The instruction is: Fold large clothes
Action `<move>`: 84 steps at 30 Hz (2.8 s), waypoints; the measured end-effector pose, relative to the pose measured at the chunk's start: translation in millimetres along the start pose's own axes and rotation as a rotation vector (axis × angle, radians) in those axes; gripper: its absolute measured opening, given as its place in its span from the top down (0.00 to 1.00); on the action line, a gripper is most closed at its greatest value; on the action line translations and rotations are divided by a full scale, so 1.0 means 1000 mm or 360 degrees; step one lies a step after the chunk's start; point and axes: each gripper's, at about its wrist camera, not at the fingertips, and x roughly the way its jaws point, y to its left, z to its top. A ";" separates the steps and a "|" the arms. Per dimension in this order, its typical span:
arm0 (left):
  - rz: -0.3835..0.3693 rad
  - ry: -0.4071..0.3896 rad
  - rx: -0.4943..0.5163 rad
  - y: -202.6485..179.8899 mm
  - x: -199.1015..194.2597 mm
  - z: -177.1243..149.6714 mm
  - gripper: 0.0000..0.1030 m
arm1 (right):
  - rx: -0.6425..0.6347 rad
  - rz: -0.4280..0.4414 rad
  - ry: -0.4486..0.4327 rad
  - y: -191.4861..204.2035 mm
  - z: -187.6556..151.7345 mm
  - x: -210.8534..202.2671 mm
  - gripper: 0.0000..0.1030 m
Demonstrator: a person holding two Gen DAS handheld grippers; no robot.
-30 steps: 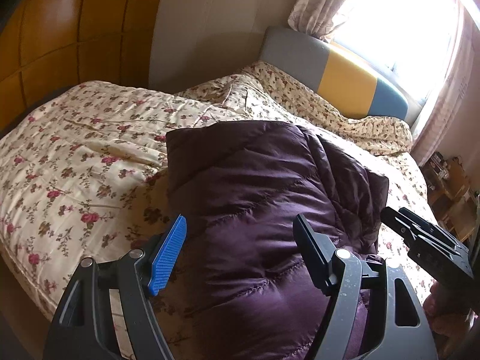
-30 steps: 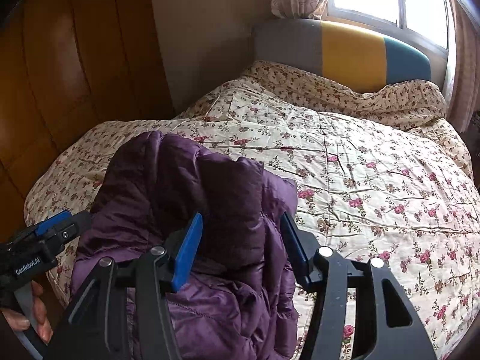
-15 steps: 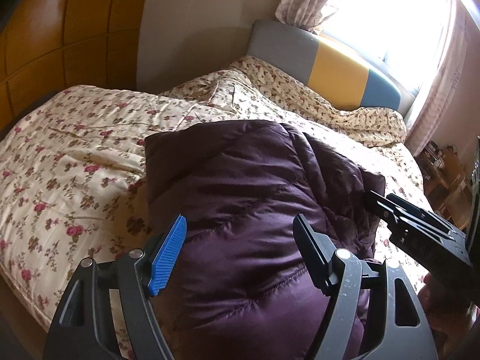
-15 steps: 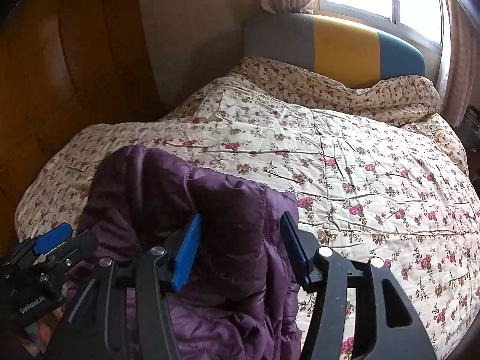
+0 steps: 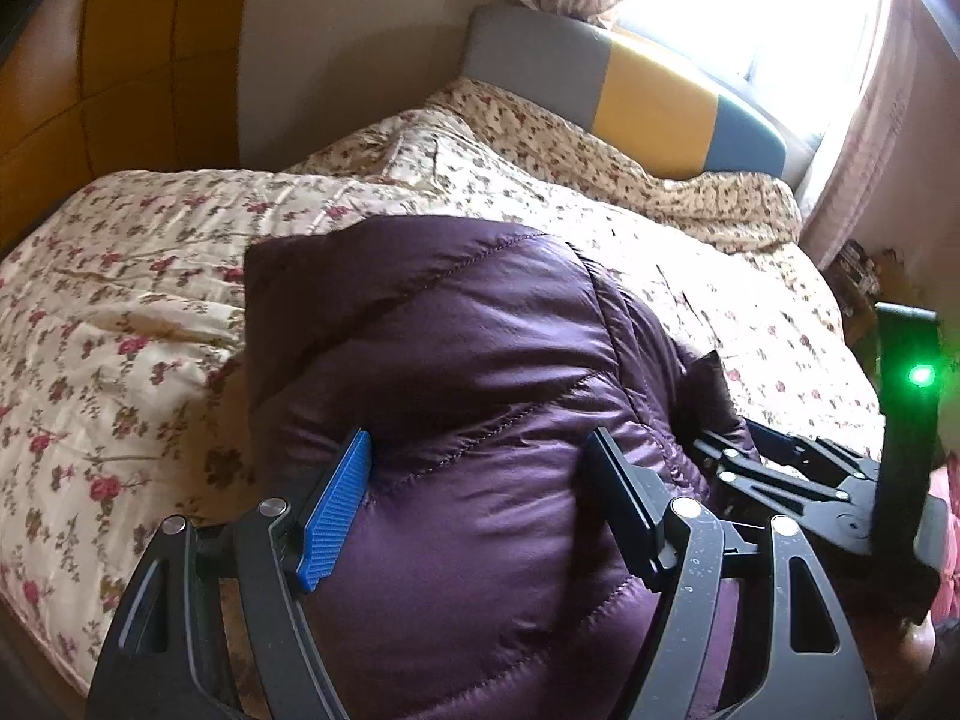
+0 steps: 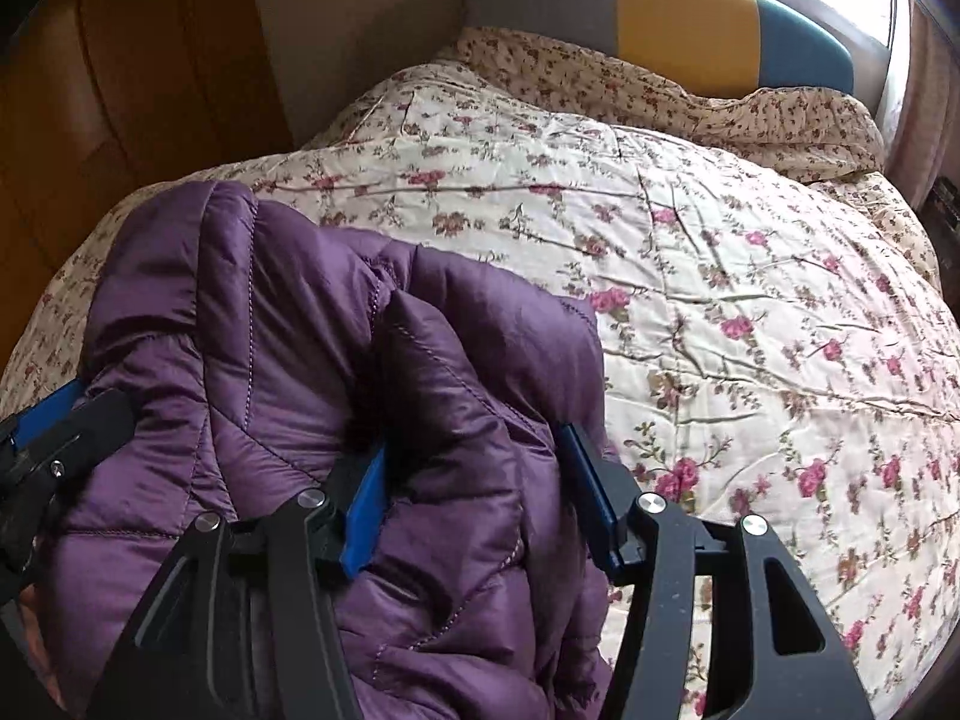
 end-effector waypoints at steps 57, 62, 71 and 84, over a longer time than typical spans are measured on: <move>0.0402 -0.0211 -0.0176 -0.007 -0.125 -0.121 0.03 | -0.0110 -0.0010 -0.0322 0.031 -0.108 -0.145 0.09; 0.0408 -0.0212 -0.0158 -0.010 -0.126 -0.124 0.03 | -0.0114 -0.0025 -0.0321 0.029 -0.112 -0.147 0.08; 0.0455 -0.0193 -0.0204 -0.012 -0.125 -0.127 0.03 | -0.0112 -0.0025 -0.0320 0.027 -0.116 -0.149 0.06; 0.0485 -0.0252 -0.0188 -0.017 -0.132 -0.129 0.03 | -0.0086 -0.0014 -0.0324 0.020 -0.122 -0.150 0.03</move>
